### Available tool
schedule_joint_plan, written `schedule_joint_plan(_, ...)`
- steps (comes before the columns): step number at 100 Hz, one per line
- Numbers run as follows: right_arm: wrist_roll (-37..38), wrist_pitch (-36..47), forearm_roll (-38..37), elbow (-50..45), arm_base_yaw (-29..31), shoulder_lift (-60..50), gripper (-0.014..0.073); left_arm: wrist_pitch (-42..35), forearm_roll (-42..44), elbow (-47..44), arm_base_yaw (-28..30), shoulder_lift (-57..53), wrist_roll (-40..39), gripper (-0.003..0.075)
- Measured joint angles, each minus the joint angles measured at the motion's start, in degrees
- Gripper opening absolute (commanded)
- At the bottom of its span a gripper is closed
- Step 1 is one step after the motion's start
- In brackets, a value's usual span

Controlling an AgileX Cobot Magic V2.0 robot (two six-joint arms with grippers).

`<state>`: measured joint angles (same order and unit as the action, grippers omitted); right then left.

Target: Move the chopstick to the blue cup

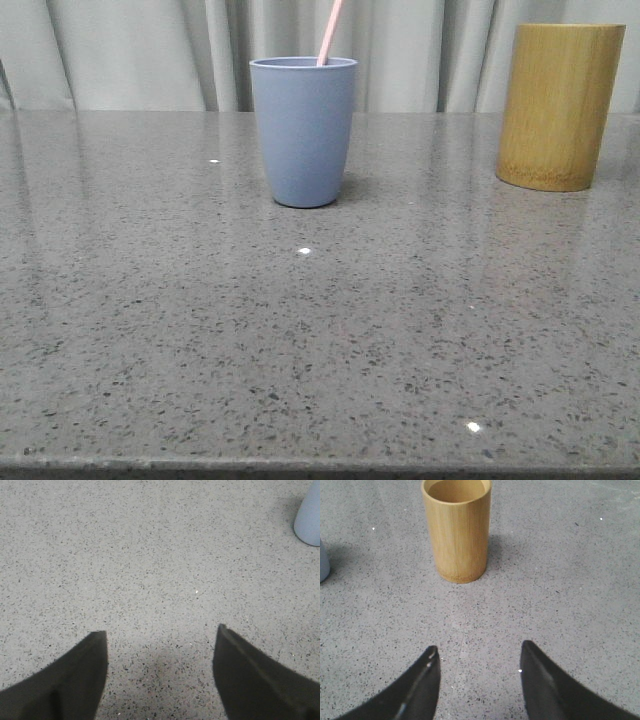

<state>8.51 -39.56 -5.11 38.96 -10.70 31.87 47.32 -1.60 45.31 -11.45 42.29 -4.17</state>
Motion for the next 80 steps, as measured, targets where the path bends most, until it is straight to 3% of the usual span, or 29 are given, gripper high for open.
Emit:
schedule_joint_plan(22,0.08,0.13,0.00,0.00,0.00,0.00,-0.0052,0.00,0.00,0.00,0.00,0.00,0.00,0.0024)
schedule_joint_plan(26,0.08,0.13,0.00,0.00,0.00,0.00,-0.0071,0.00,0.00,0.00,0.00,0.00,0.00,-0.0022)
schedule_joint_plan(80,0.08,0.13,0.00,0.00,0.00,0.00,-0.0067,0.00,0.00,0.00,0.00,0.00,0.00,-0.0019)
